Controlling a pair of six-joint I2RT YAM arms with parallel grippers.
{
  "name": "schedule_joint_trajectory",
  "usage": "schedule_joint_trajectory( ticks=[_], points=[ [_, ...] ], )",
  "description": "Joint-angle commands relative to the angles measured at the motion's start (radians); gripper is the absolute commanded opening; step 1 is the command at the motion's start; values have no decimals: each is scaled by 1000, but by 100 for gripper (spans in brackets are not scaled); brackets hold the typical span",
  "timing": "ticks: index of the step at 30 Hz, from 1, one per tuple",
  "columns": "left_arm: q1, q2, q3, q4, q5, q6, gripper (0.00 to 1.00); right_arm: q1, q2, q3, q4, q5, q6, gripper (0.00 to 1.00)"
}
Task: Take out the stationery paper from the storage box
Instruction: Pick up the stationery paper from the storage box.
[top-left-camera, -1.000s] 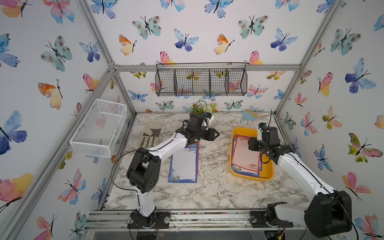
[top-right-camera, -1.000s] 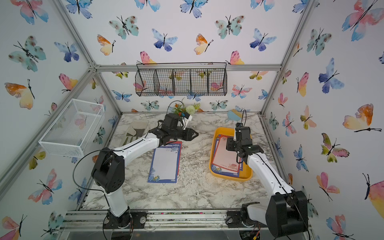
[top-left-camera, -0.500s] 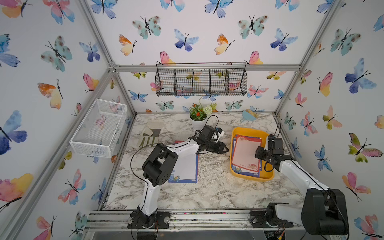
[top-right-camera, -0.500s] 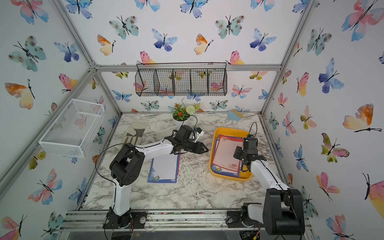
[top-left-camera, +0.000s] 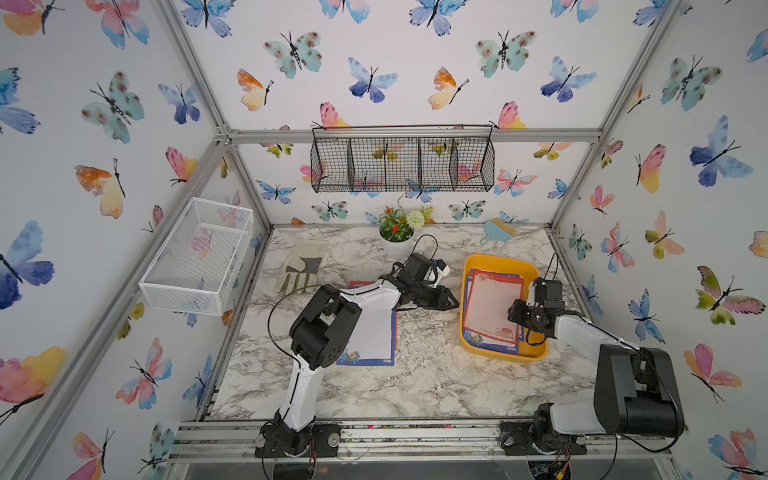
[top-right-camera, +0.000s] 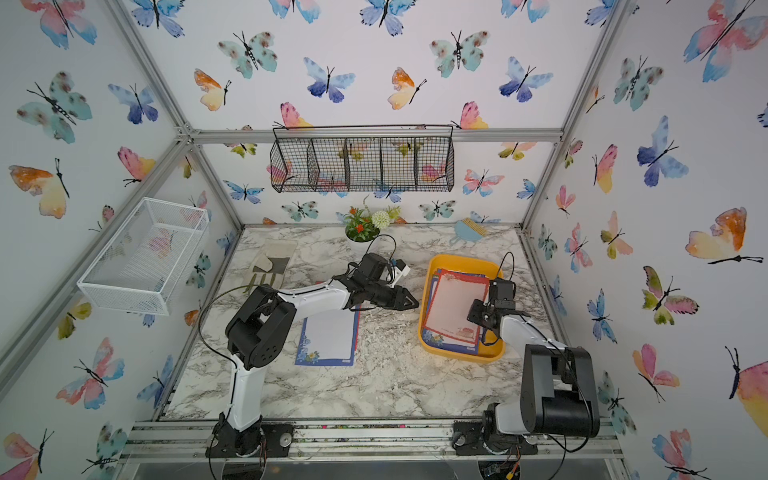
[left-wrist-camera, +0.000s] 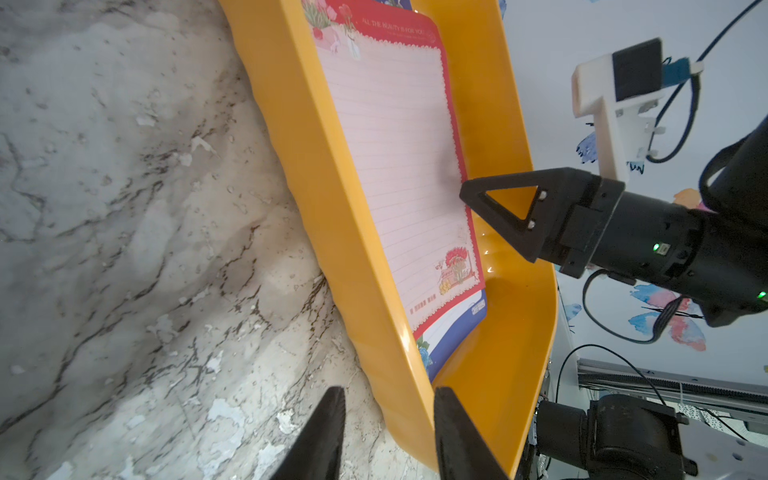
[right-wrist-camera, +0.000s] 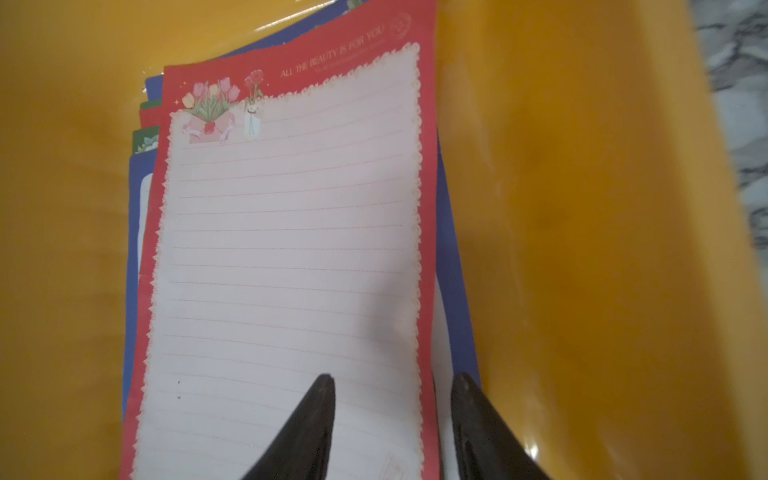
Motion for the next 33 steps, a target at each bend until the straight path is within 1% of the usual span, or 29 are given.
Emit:
schedule_joint_trajectory(
  ticks=[1, 4, 8, 11, 12, 21, 27, 33],
  points=[
    [-5, 20, 6, 9, 34, -4, 38, -9, 17, 4, 20, -36, 9, 47],
    [-5, 27, 12, 6, 35, -4, 38, -10, 20, 2, 24, -51, 9, 43],
    [-5, 37, 18, 3, 34, -5, 37, -10, 16, 4, 25, -70, 3, 33],
    [-5, 46, 27, -1, 36, -6, 37, -10, 13, 5, 28, -83, -7, 23],
    [-5, 51, 33, -3, 36, -6, 37, -10, 14, 6, 30, -94, -12, 21],
    [-5, 67, 61, -9, 54, -16, 41, -12, 30, 13, 28, -138, -39, 21],
    [-5, 59, 72, -10, 56, -15, 44, -12, 28, 12, 29, -136, -39, 20],
    [-15, 89, 98, -9, 72, -26, 44, -12, 26, 9, 33, -150, -42, 20]
  ],
)
